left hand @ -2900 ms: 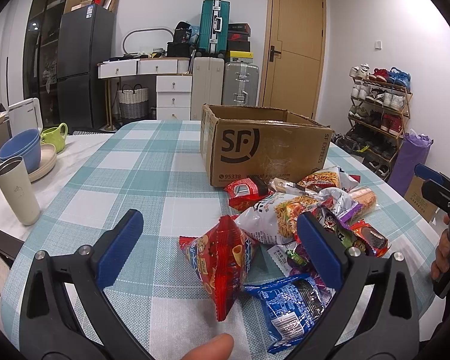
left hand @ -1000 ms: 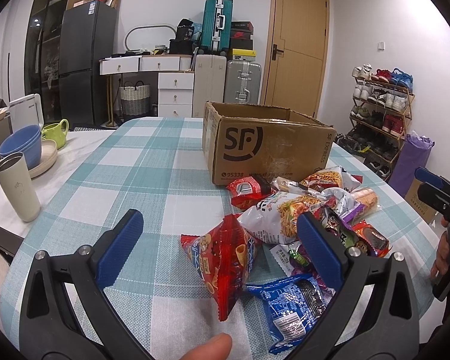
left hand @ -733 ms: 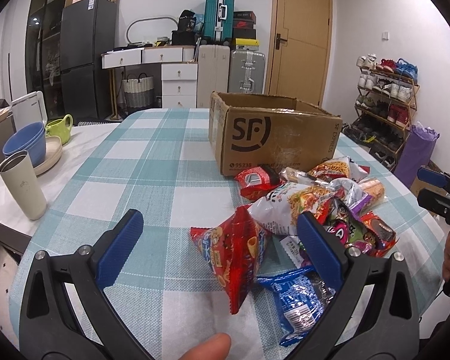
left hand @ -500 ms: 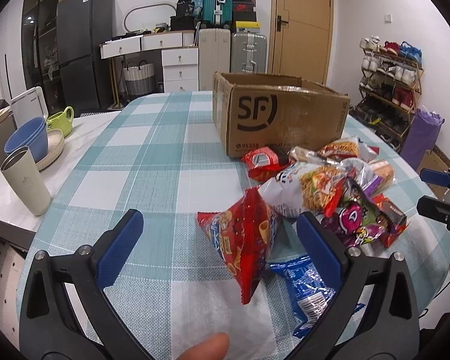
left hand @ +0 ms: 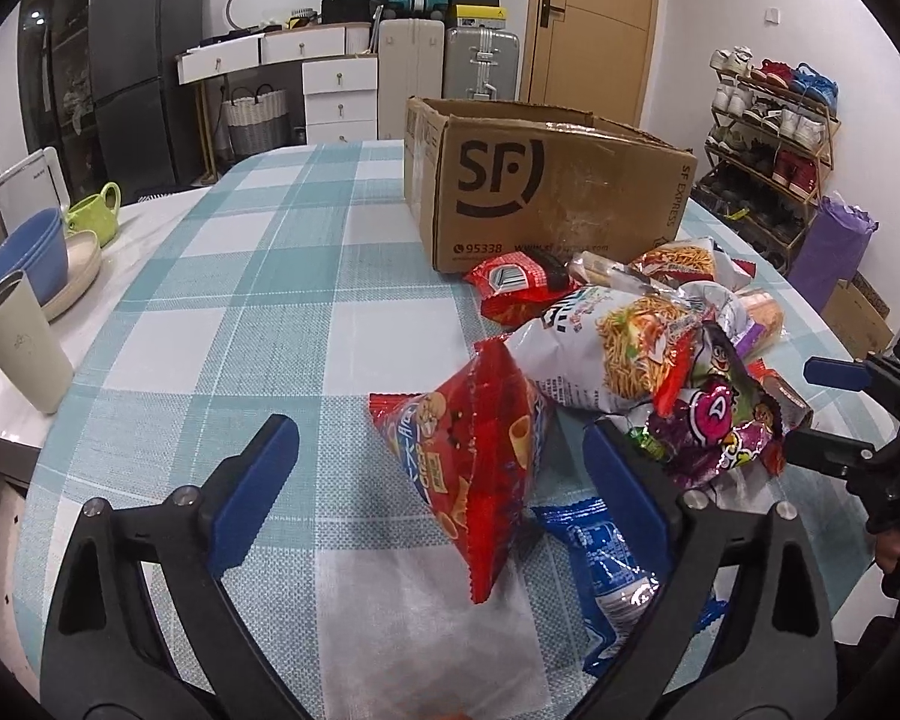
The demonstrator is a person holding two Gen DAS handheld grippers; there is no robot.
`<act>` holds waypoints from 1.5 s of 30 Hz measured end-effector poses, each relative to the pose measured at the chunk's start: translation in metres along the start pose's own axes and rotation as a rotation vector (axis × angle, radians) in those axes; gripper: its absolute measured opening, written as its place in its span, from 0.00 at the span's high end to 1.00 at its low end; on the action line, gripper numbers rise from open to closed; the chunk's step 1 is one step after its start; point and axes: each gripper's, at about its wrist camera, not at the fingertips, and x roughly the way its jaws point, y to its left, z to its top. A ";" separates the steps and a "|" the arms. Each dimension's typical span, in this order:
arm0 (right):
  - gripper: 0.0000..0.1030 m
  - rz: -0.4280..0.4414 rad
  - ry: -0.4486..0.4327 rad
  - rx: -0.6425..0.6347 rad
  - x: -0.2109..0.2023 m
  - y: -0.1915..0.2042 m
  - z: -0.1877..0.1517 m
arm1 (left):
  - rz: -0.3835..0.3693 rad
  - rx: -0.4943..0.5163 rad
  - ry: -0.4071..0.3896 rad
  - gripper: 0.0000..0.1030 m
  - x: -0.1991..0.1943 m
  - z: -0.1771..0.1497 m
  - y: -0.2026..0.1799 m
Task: Organize snacks
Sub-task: 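Grasp the red chip bag with the left tool while the right tool grasps the red cookie pack, then carry the red chip bag and red cookie pack over the cardboard box with both tools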
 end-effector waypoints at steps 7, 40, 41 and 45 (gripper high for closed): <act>0.15 -0.001 0.041 0.012 0.011 -0.001 0.006 | -0.038 -0.007 0.032 0.31 0.005 -0.001 0.002; 0.57 -0.004 -0.206 0.041 -0.073 -0.022 -0.007 | -0.059 -0.041 -0.038 0.65 -0.037 0.001 0.010; 0.57 -0.006 -0.218 0.038 -0.078 -0.023 -0.005 | -0.059 -0.044 -0.045 0.65 -0.040 0.003 0.010; 0.57 -0.013 -0.259 0.032 -0.091 -0.027 0.005 | -0.058 -0.042 -0.078 0.65 -0.053 0.012 0.007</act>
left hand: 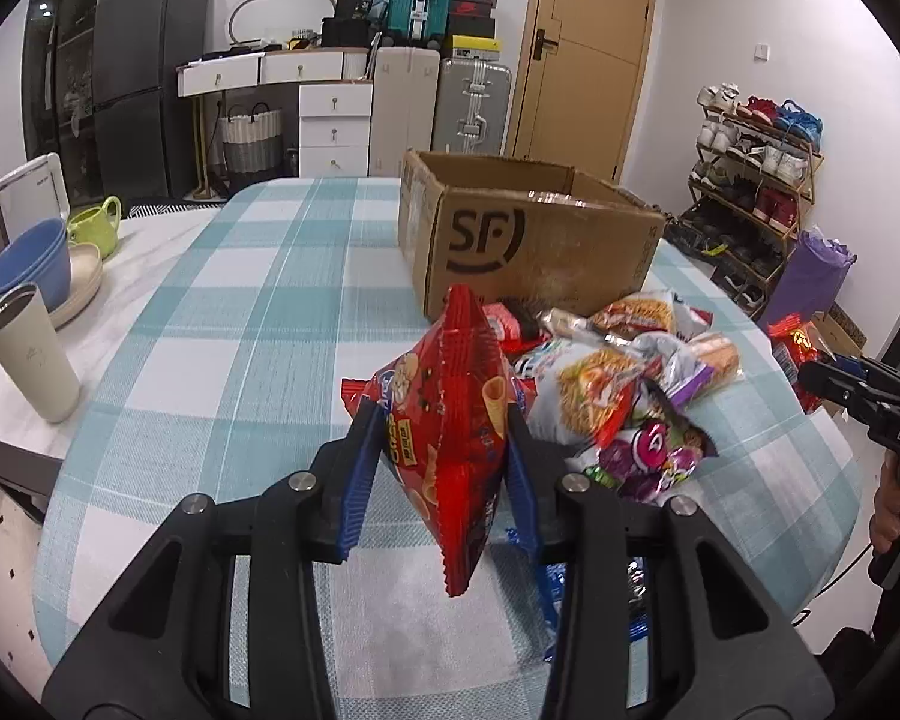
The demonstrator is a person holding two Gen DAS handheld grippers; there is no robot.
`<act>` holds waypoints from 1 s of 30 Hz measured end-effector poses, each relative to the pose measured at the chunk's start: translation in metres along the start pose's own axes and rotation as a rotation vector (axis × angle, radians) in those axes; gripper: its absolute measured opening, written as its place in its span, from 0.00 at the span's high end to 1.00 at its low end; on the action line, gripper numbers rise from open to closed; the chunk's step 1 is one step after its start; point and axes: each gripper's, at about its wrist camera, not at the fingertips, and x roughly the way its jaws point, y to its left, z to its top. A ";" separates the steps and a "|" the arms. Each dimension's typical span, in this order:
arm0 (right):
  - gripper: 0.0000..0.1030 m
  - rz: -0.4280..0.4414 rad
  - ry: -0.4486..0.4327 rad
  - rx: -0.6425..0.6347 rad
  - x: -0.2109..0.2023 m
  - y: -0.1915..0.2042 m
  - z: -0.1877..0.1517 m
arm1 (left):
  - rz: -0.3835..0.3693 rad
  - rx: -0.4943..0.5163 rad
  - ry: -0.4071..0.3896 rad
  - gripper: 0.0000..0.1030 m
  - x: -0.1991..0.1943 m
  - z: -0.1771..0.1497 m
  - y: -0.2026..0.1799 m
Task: Organize snacks
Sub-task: 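Carry the red chip bag and red cookie pack over the cardboard box with both tools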
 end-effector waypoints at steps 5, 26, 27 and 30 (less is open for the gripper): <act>0.57 0.012 -0.032 0.005 -0.003 -0.005 0.018 | -0.012 0.010 -0.041 0.65 -0.012 0.019 -0.009; 0.57 0.074 -0.100 -0.037 0.029 0.004 0.093 | -0.039 0.032 -0.104 0.65 -0.002 0.091 -0.032; 0.57 0.077 -0.101 -0.035 0.032 0.005 0.096 | -0.042 0.032 -0.106 0.65 -0.001 0.095 -0.032; 0.57 0.082 -0.104 -0.038 0.041 0.006 0.104 | -0.045 0.036 -0.116 0.65 0.004 0.106 -0.035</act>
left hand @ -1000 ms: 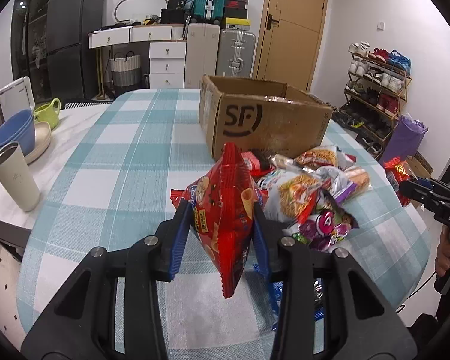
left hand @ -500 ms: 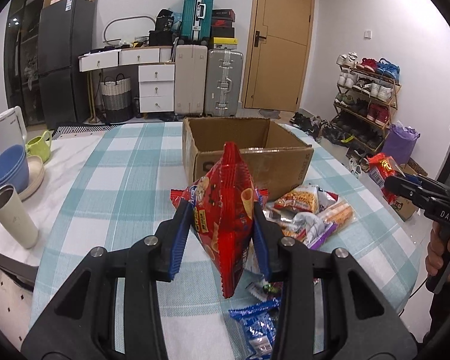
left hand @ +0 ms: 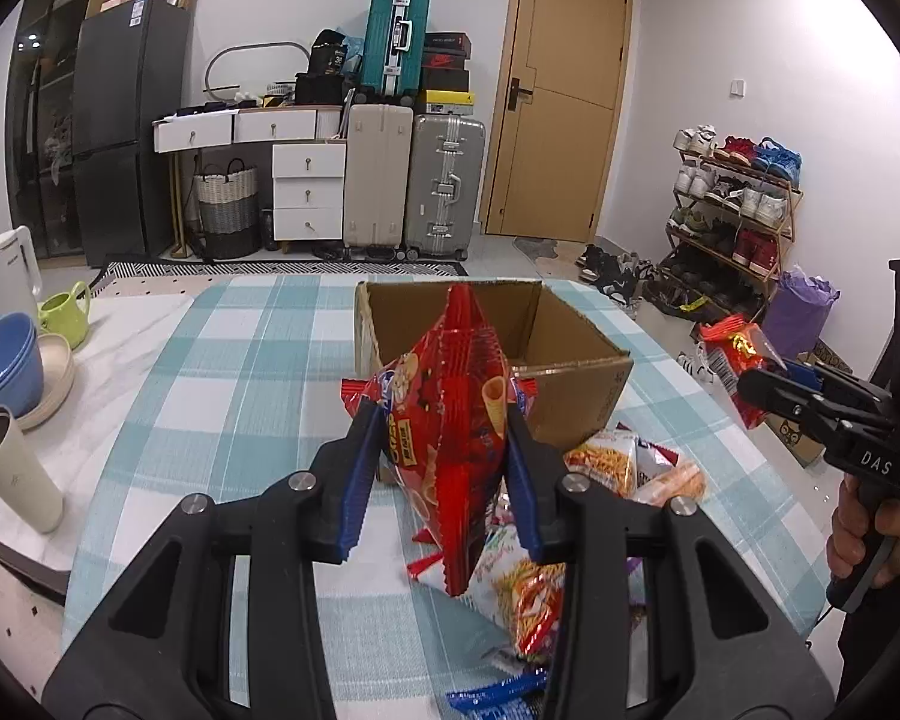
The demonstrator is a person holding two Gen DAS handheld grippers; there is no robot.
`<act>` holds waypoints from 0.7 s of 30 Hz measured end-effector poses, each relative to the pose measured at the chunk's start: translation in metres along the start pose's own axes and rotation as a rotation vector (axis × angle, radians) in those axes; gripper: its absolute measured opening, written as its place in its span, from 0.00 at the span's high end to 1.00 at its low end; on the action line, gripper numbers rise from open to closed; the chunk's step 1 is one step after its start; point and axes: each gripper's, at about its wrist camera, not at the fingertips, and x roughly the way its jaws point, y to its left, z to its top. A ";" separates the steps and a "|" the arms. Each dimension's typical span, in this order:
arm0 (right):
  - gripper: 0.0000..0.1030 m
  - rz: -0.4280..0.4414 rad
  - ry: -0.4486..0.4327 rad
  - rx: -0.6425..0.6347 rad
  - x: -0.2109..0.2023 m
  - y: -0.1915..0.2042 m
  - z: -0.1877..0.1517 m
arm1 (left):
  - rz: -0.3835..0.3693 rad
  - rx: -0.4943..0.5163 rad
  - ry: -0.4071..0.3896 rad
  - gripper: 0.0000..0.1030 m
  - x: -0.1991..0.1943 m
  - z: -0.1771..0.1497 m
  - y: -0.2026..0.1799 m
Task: Organize snacks
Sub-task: 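Carry the red chip bag and red cookie pack over the cardboard box with both tools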
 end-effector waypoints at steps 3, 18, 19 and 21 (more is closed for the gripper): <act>0.57 -0.001 0.001 -0.004 0.010 -0.001 0.006 | -0.004 0.007 -0.006 0.65 0.008 0.011 -0.002; 0.57 0.016 0.029 0.003 0.061 -0.014 0.030 | -0.010 0.000 0.008 0.65 0.062 0.052 0.001; 0.57 0.016 0.030 0.000 0.064 -0.015 0.031 | -0.009 -0.001 0.009 0.65 0.062 0.052 0.001; 0.57 0.018 0.034 -0.002 0.072 -0.016 0.034 | -0.005 -0.007 0.015 0.65 0.073 0.058 0.003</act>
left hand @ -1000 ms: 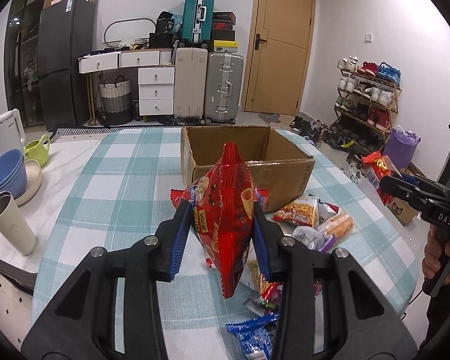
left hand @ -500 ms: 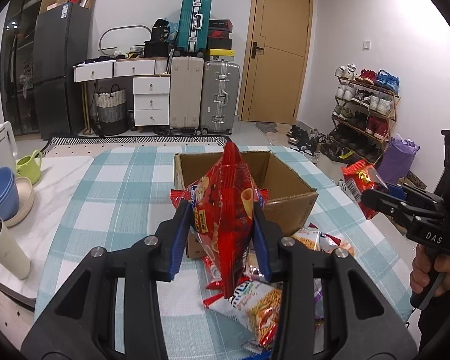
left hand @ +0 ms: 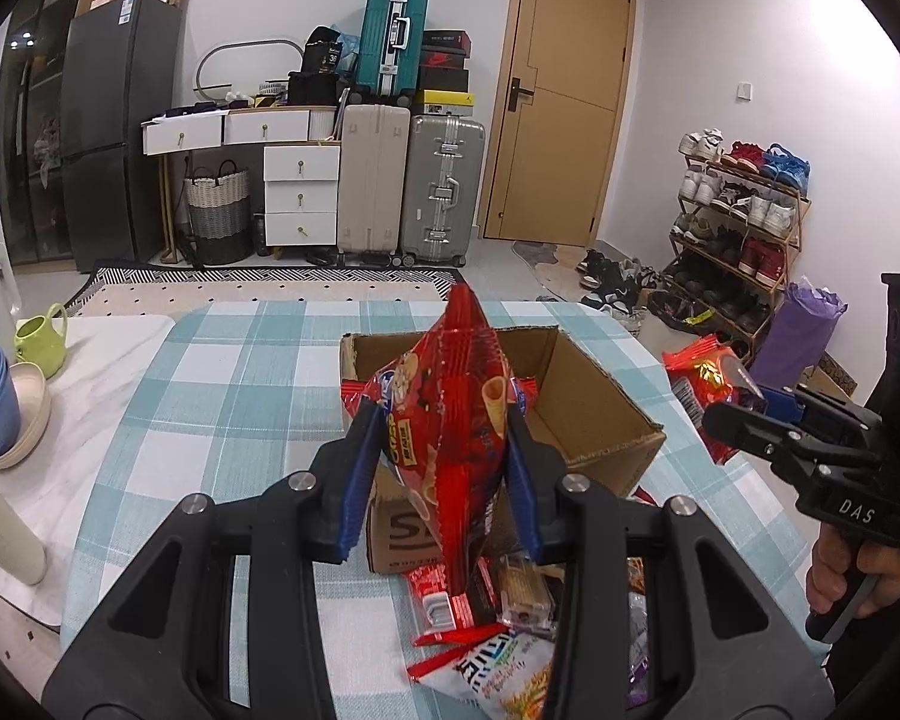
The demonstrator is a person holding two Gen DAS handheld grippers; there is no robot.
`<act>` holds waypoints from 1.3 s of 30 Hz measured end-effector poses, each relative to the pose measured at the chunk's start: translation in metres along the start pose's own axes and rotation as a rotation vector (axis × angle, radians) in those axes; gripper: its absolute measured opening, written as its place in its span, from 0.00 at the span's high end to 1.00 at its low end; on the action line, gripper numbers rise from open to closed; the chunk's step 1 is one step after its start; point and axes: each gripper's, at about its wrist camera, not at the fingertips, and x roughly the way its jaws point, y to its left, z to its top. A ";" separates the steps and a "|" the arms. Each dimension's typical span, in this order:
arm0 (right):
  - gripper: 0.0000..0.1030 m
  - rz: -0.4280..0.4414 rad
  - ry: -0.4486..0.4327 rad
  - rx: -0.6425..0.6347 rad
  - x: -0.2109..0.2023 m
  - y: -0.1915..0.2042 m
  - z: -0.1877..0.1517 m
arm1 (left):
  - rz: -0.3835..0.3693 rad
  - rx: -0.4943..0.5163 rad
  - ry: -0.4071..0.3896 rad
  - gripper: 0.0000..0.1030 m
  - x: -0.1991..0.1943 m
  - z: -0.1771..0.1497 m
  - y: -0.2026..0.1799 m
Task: Organize snacks
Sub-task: 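Carry the red chip bag and red cookie pack over the cardboard box with both tools, then open both tools to drop the two packs into the box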
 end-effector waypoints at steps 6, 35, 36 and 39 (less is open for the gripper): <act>0.57 0.015 0.015 0.002 0.020 -0.006 0.007 | 0.002 -0.001 0.019 0.65 0.027 0.013 0.004; 0.57 0.056 0.117 -0.020 0.101 -0.017 0.011 | 0.045 0.077 0.129 0.65 0.128 0.014 -0.002; 0.57 0.057 0.119 -0.019 0.103 -0.018 0.011 | 0.044 0.076 0.134 0.65 0.130 0.014 -0.002; 0.57 0.056 0.130 -0.017 0.108 -0.020 0.008 | 0.048 0.085 0.145 0.65 0.137 0.011 -0.003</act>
